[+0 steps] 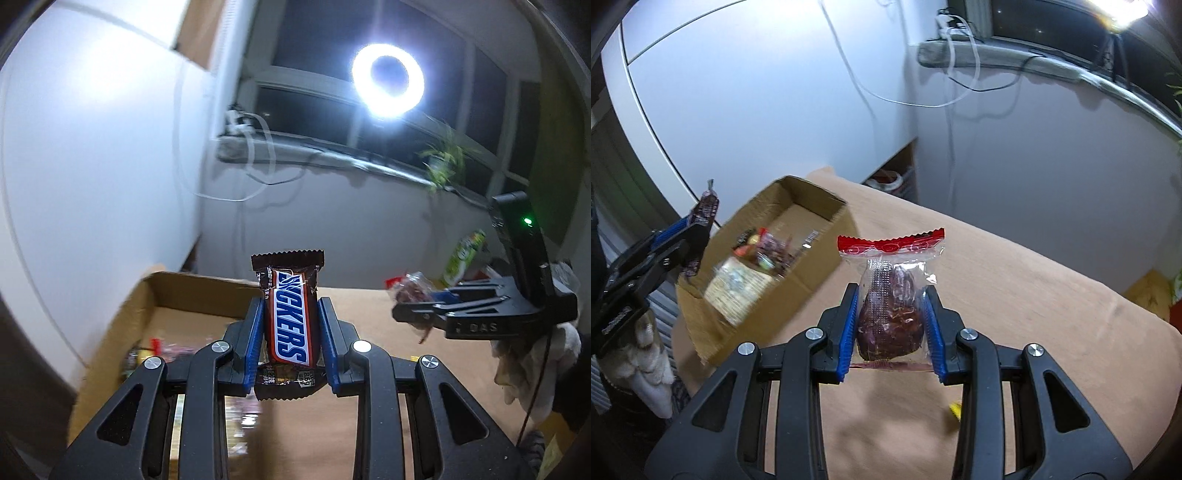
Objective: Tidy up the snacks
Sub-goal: 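Carry the Snickers bar with the left tool while the right tool carries the meat bag to the box, then open both tools to drop the Snickers bar and meat bag into the box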
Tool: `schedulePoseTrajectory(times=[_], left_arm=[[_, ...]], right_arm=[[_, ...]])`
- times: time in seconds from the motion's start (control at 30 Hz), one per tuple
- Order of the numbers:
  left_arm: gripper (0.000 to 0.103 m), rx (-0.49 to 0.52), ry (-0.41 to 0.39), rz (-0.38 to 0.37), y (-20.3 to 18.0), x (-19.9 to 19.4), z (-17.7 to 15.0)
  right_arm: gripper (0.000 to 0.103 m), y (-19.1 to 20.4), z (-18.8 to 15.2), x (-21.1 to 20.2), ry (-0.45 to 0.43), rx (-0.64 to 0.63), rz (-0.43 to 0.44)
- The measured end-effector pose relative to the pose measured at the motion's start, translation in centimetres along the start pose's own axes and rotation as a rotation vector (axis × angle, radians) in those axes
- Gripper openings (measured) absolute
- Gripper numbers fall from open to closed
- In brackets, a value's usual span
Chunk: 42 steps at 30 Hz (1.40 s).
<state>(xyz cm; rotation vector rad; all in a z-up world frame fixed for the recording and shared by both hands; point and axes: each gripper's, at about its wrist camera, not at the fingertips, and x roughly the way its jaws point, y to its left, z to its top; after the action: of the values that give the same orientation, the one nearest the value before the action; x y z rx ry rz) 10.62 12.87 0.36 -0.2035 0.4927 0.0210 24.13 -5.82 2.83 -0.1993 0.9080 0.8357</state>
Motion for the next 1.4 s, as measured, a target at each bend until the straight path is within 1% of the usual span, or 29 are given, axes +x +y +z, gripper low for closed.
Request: schedulePoseTrajectory(times=[0.23, 0.43, 0.57, 0.77, 0.87, 1.03, 1.4], left_arm=[[0.027, -0.05, 0.024, 0.06, 4.1, 0.1, -0.8], [0.027, -0.085, 0.058, 0.116, 6.6, 0.9, -1.6], [0.027, -0.115, 0.076, 0.134, 7.9, 1.3, -1.9], [0.027, -0.112, 0.099, 0.157, 8.7, 1.9, -2.2], [0.027, -0.094, 0.106, 0.181, 8.6, 2.2, -2.3], [0.027, -0.102, 0.113, 0.184, 9.0, 2.0, -2.5], [0.027, -0.12, 0.117, 0.19, 9.2, 2.2, -2.4]], right_arm=[[0.035, 3.2, 2.6, 2.7, 0.022, -0.035, 0.041], [0.035, 6.1, 4.5, 5.1, 0.039, -0.069, 0.077], [0.035, 7.5, 5.7, 7.0, 0.058, -0.083, 0.09], [0.035, 9.2, 6.4, 9.1, 0.085, -0.118, 0.093], [0.035, 9.7, 6.5, 9.9, 0.097, -0.128, 0.093], [0.035, 10.2, 6.6, 10.9, 0.114, -0.137, 0.088], [0.035, 10.7, 6.3, 11.1, 0.132, -0.147, 0.093]])
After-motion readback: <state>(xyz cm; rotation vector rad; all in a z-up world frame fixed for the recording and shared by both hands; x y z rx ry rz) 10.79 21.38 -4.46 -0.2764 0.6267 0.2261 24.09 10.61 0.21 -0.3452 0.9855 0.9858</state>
